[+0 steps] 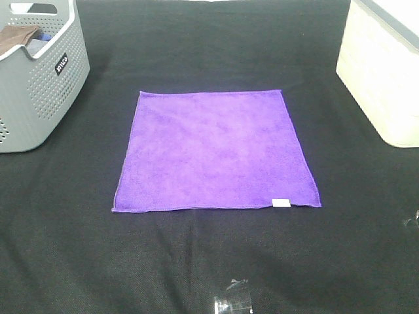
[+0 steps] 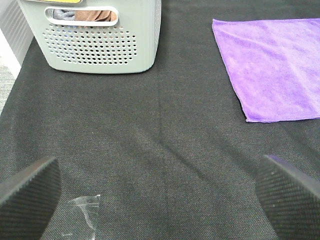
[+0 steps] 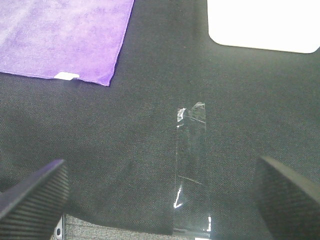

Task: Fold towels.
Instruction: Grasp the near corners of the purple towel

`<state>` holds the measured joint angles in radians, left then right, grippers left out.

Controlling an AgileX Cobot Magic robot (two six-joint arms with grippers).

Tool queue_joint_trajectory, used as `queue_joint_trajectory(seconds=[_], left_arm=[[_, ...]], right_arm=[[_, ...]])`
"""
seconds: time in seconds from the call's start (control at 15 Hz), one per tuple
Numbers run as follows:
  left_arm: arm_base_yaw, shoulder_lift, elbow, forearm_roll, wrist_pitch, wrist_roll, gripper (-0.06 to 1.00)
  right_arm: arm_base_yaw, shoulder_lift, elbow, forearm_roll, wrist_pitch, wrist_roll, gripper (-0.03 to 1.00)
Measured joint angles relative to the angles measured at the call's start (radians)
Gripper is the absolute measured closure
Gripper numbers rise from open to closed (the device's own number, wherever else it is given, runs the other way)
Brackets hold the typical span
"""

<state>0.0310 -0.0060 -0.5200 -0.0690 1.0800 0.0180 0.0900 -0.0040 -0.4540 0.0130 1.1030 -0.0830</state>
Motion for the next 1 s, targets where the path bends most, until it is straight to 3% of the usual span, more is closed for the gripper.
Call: queue_joint_trajectory(seconds=[0.87, 1.0], left_arm=[[0.000, 0.000, 0.000, -0.003, 0.000, 0.001, -0.05], [0.000, 0.090, -0.026, -0.076, 0.033, -0.001, -0.05]], right_arm=[[0.000, 0.013, -0.005, 0.012, 0.002, 0.000, 0.00], [0.000, 0.163, -0.068, 0.037, 0.003, 0.005, 0.00]])
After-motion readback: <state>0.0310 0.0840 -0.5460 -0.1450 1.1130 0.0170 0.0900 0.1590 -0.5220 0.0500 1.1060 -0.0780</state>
